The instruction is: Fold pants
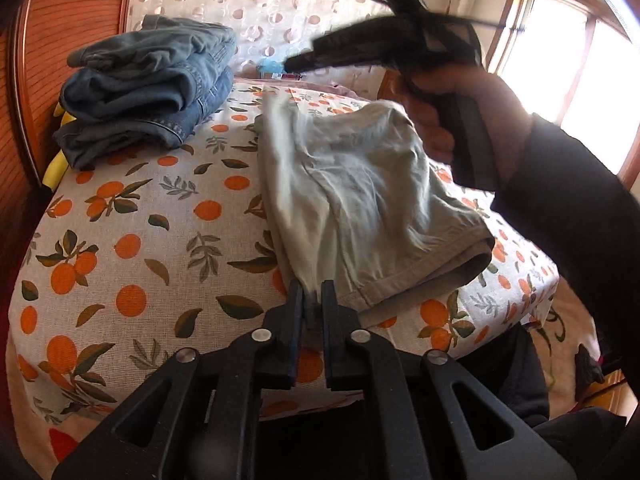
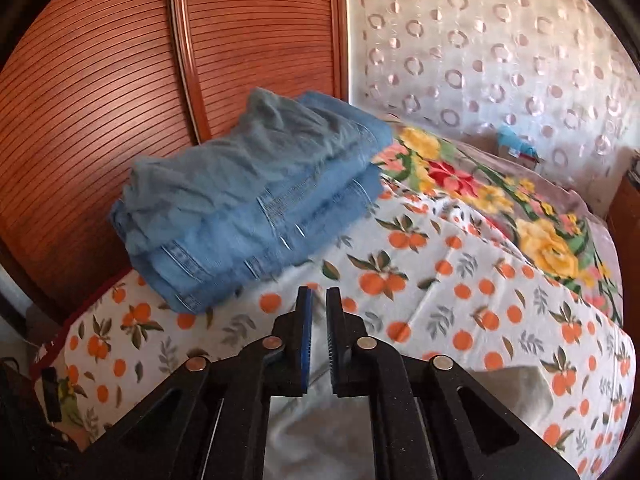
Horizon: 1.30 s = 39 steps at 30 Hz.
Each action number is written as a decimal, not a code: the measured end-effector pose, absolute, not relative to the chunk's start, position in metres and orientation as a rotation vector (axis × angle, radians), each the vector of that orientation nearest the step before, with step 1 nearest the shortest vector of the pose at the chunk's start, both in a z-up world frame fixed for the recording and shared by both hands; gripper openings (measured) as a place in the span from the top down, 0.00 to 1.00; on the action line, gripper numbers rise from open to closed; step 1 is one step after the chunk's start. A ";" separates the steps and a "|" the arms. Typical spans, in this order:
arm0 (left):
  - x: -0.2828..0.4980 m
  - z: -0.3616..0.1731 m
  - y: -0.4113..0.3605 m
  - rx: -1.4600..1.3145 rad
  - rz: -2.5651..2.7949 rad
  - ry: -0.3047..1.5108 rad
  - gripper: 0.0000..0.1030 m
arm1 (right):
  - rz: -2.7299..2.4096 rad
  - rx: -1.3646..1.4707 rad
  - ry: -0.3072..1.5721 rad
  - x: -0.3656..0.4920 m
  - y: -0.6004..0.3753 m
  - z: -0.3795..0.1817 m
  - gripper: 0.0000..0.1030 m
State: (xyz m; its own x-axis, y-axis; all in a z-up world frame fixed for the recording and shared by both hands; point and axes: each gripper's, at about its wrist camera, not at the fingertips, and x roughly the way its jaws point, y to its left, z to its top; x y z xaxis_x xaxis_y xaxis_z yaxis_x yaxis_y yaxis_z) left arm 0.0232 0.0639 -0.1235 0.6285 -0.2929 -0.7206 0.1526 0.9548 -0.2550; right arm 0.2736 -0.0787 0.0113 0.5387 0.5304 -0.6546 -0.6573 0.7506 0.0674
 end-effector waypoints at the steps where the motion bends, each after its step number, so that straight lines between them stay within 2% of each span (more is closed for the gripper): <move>1: 0.023 -0.123 0.066 -0.180 -0.252 0.853 0.90 | 0.703 -0.188 0.706 0.274 -0.086 0.011 0.90; 6: 0.026 -0.123 0.073 -0.185 -0.219 0.863 0.84 | 0.654 -0.171 0.679 0.264 -0.125 0.015 0.82; 8: 0.027 -0.121 0.076 -0.186 -0.207 0.857 0.72 | 0.634 -0.163 0.671 0.258 -0.149 0.015 0.80; 13: 0.027 -0.114 0.077 -0.170 -0.205 0.843 0.57 | 0.566 -0.154 0.696 0.232 -0.199 -0.002 0.79; 30: 0.044 -0.125 0.050 -0.087 -0.213 0.878 0.57 | 0.567 -0.043 0.697 0.077 -0.245 -0.029 0.79; 39: 0.045 -0.132 0.049 -0.070 -0.209 0.884 0.56 | 0.581 -0.027 0.713 0.046 -0.247 -0.034 0.79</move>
State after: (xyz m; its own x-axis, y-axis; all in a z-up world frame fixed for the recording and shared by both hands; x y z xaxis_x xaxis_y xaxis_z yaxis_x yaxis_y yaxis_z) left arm 0.0450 0.0487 -0.1318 0.6153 -0.2104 -0.7597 0.1529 0.9773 -0.1468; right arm 0.0459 -0.2470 -0.0341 0.6062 0.4936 -0.6236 -0.5116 0.8424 0.1694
